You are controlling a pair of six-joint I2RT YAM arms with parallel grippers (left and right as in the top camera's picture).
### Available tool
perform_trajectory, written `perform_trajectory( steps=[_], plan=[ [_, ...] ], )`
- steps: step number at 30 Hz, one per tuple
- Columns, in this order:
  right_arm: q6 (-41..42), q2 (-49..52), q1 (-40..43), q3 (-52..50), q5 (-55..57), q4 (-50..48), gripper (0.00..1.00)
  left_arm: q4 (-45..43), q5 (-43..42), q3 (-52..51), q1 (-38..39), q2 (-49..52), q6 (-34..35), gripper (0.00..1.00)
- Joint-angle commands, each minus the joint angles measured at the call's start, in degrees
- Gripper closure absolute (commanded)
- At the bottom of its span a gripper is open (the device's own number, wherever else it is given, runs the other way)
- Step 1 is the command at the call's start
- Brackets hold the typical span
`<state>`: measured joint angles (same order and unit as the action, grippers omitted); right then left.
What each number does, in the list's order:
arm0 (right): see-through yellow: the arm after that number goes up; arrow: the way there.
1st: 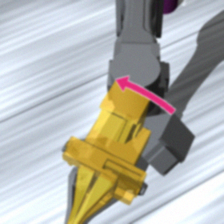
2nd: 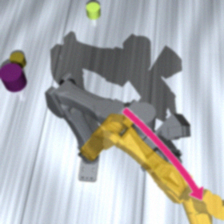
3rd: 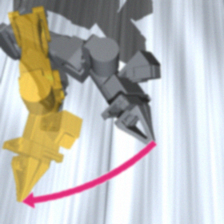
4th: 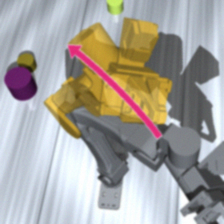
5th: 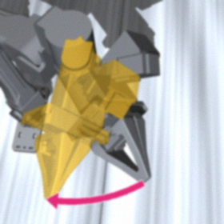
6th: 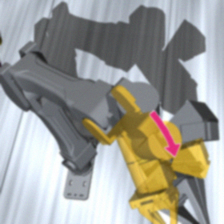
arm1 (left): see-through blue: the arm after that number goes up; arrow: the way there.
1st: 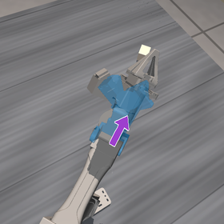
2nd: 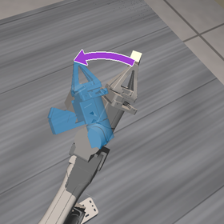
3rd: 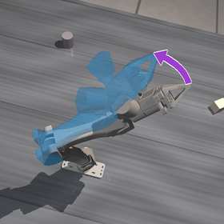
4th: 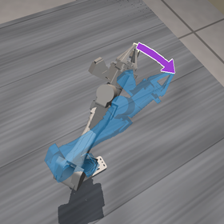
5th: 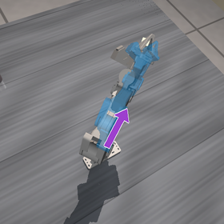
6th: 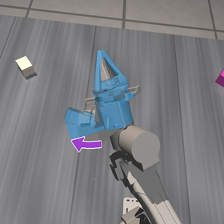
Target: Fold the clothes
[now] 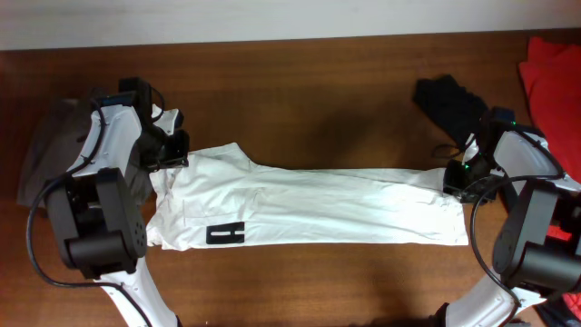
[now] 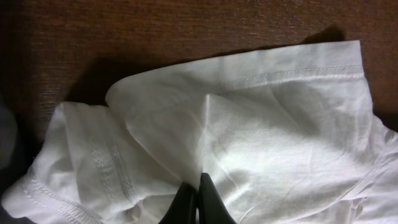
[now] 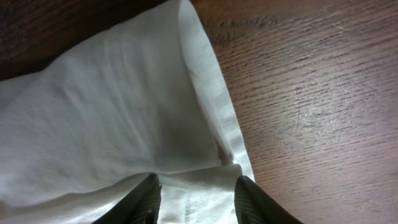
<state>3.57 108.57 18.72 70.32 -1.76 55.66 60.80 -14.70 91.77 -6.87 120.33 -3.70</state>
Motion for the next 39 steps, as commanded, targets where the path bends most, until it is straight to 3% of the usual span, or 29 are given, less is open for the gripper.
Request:
perform_trajectory(
  steps=[1,3,7,10,18,22,26,30,34,39],
  plan=[
    [-0.13,-1.38,0.11,0.98,1.14,0.0,0.57,-0.15,-0.07,0.0,-0.02,-1.79,-0.66,0.99],
    [-0.13,-1.38,0.11,0.98,1.14,0.02,0.61,-0.15,-0.04,0.0,-0.02,-1.79,-0.66,0.99],
    [-0.13,-1.38,0.11,0.96,1.14,0.0,0.91,-0.22,-0.04,0.0,-0.02,-1.79,-0.66,0.99],
    [-0.13,-1.38,0.11,0.96,1.16,0.04,0.96,-0.35,-0.04,0.0,-0.02,-1.79,-0.66,0.99],
    [0.31,-1.4,0.11,0.98,1.6,1.62,0.96,-0.76,-0.04,0.0,-0.02,-1.79,-0.66,0.99],
    [9.86,-1.51,0.76,0.98,7.41,2.62,0.96,-1.03,0.0,0.0,-0.04,-1.79,-0.7,0.99],
    [10.8,-1.51,2.34,0.98,2.23,2.56,0.95,-1.84,0.22,0.0,-0.04,-1.79,-0.72,0.99],
    [10.21,-1.51,2.43,0.98,1.57,2.56,0.87,-2.58,0.22,0.0,-0.04,-1.79,-0.7,0.99],
    [10.21,-1.51,2.43,0.98,1.55,2.58,0.66,-2.51,0.2,0.0,-0.02,-1.79,-0.68,0.99],
    [8.7,-1.51,2.43,0.98,0.63,1.95,0.63,-2.38,0.2,0.0,-0.02,-1.79,-0.7,0.99]
  ],
)
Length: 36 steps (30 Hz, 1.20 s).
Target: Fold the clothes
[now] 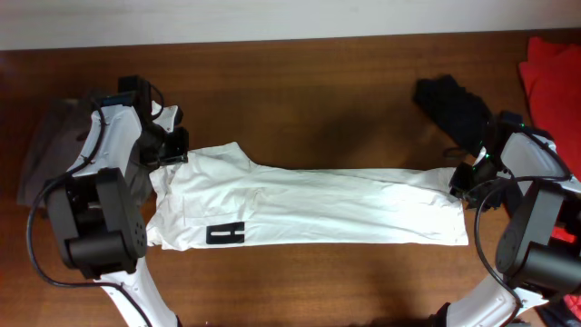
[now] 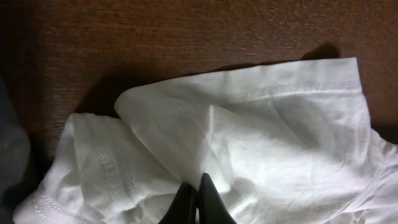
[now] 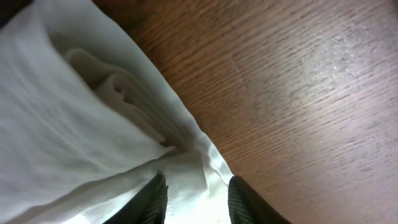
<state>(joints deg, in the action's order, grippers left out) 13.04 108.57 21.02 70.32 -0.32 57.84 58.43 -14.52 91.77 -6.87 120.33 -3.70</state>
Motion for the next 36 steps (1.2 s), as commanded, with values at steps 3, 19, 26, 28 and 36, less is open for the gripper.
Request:
perform_trajectory(
  steps=[3,19,26,28,36],
  plan=[
    [-1.33,-1.49,0.07,0.98,-2.73,-0.26,0.64,0.24,0.02,0.0,-0.02,-1.79,-0.68,0.99],
    [-2.86,-1.38,0.07,-1.84,-1.81,-2.6,0.63,0.79,0.02,0.0,-0.02,-1.79,-0.68,0.98],
    [-2.91,-1.38,0.02,-3.04,-2.71,-4.13,0.69,0.79,0.0,0.0,-0.02,-1.79,-0.68,0.99],
    [-2.91,-1.38,0.02,-3.04,-2.93,-4.39,0.76,0.79,0.0,0.0,-0.02,-1.79,-0.68,0.98],
    [-1.75,-1.51,0.07,-2.75,-2.6,-3.89,0.92,0.79,0.02,0.0,-0.02,-1.79,-0.68,0.99]
  ],
)
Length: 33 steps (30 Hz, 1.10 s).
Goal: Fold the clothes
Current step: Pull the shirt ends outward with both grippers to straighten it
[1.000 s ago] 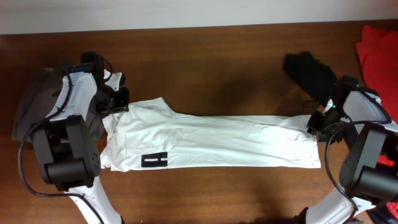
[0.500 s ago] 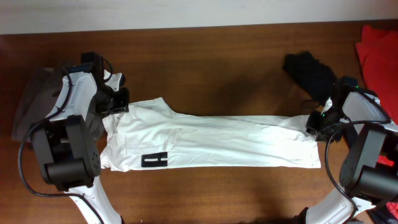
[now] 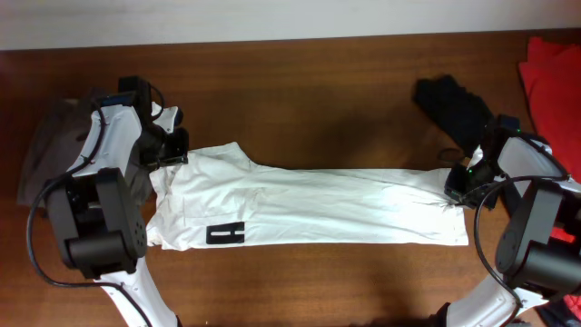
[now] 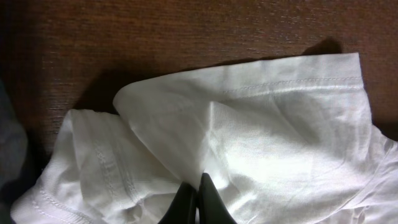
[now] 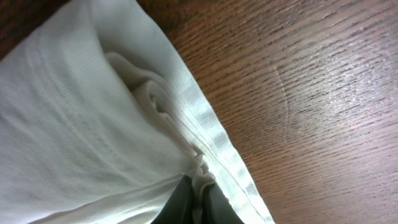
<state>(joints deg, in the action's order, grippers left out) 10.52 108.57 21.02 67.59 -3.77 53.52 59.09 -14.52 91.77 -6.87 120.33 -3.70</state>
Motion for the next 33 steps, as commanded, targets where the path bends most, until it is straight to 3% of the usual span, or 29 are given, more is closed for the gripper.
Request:
perform_trajectory(
  steps=[1,14,21,33],
  plan=[
    [0.94,-1.55,0.07,0.15,0.87,0.72,0.92,0.13,0.02,0.0,-0.04,-1.79,-0.68,0.99],
    [0.9,-2.84,0.07,5.77,1.01,8.68,0.9,0.09,0.02,0.0,-0.04,-1.79,-0.7,0.98],
    [0.87,-2.84,0.07,5.84,1.01,8.94,0.85,0.09,0.0,0.0,-0.02,-1.79,-0.7,0.98],
    [0.66,-2.84,0.07,5.81,1.01,9.55,0.86,0.11,0.0,0.0,-0.04,-1.79,-0.7,0.99]
  ],
)
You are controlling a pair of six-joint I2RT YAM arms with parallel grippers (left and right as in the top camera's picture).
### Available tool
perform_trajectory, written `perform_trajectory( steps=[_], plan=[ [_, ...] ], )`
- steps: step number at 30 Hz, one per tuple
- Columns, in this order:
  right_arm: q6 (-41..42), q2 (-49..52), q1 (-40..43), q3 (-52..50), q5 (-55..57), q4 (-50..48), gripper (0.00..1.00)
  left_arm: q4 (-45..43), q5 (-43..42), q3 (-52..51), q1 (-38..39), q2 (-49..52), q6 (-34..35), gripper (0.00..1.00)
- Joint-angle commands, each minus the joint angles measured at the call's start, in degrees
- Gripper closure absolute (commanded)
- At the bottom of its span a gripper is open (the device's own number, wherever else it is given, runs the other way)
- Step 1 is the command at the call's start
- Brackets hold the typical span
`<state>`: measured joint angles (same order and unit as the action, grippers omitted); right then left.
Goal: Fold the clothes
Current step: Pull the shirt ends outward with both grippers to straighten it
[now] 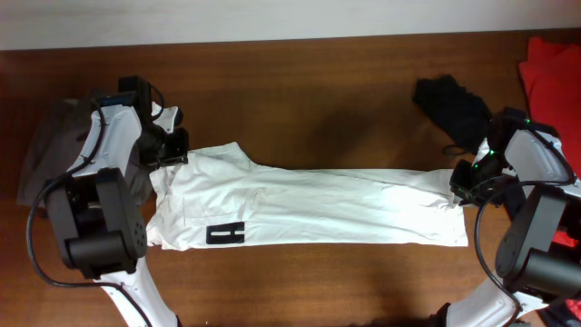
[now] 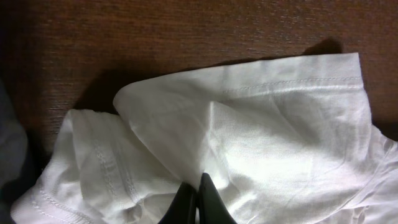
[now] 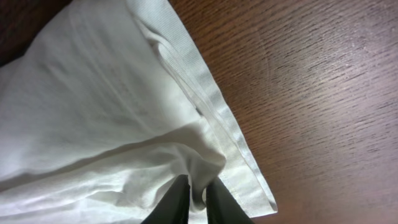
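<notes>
A white T-shirt with a black mark near its left end lies folded into a long band across the wooden table. My left gripper is shut on a fold of the shirt's upper left corner. My right gripper is shut on a pinch of cloth at the hem, at the shirt's right end.
A black garment lies at the back right and a red one at the right edge. A grey cloth lies at the left edge behind my left arm.
My right gripper has shifted slightly right and back at the shirt's right end, still shut on the cloth; the hem now lies flatter in its view. The left gripper has not moved.
My left gripper stayed shut on the shirt's upper left corner throughout. My right gripper stood open over the right hem, then open further along the edge, then shut on the hem, and it now holds a pinch of cloth there.
</notes>
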<state>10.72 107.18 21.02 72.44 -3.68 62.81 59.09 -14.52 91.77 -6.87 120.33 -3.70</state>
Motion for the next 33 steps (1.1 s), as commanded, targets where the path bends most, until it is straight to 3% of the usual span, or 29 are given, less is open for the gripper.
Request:
perform_trajectory(
  steps=[1,2,14,21,28,33],
  plan=[
    [0.46,-1.44,0.07,0.96,0.92,0.24,0.9,0.11,0.0,0.0,-0.04,-1.79,-0.68,0.98],
    [0.46,-1.44,0.07,0.96,0.9,0.24,0.96,0.13,0.0,0.0,-0.04,-1.79,-0.68,0.98],
    [-4.79,-3.56,0.02,6.73,-5.11,5.73,0.96,1.97,0.81,0.07,-0.04,-9.66,-0.63,1.0],
    [-4.92,-7.54,0.55,13.31,-1.49,12.39,0.96,7.26,6.99,0.07,-0.61,-13.92,-0.44,1.0],
    [-4.46,-7.82,0.57,14.47,4.92,15.54,0.96,10.67,7.1,0.04,-2.45,-13.97,-0.44,1.0],
    [-3.63,-7.82,0.87,14.47,7.41,16.15,0.96,11.93,6.88,0.04,-3.43,-13.97,-0.44,0.88]
  ],
)
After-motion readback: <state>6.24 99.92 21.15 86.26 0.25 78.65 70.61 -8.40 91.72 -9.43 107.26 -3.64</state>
